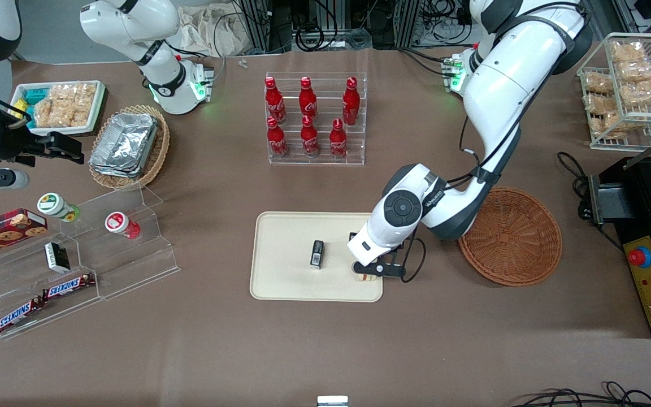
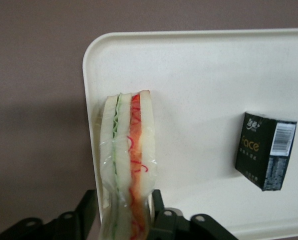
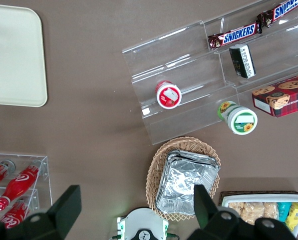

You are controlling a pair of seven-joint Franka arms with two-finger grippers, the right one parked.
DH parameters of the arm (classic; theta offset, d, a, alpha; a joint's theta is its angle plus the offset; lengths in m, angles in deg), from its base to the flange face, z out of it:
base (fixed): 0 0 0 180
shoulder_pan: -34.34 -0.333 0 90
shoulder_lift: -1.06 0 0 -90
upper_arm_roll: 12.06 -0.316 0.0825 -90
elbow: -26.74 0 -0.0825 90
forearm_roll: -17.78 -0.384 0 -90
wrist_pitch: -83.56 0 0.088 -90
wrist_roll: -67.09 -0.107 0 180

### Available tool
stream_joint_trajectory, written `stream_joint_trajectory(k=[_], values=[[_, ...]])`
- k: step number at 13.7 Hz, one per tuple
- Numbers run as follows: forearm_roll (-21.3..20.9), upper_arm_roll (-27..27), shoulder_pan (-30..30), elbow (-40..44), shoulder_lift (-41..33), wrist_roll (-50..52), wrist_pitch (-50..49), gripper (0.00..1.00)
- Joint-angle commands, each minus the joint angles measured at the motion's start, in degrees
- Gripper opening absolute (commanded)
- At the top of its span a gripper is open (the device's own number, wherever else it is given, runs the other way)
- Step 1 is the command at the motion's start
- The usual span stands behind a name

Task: Place sandwich from basket to tray

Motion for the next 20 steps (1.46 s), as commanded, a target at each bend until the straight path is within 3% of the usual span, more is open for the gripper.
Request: stream_joint_trajectory(k=[1,6,11,13,20], values=[[-1.18,-0.33,0.33,0.90,-2.45,4.32,-0.89,1.00],[4.88,0.38,-4.85,-3.31,-16.07,2.57,-15.74,1.00],[13.04,0.29,-13.64,-9.39,-30.40,-8.49,-25.12,1.00],[13.23,-0.67,-15.32,-9.39,-34.27,-11.75,-30.58,1.00],[17.36,-14.81,-14.27,-16.23,-49.65,-29.49,-37.37,1.00]])
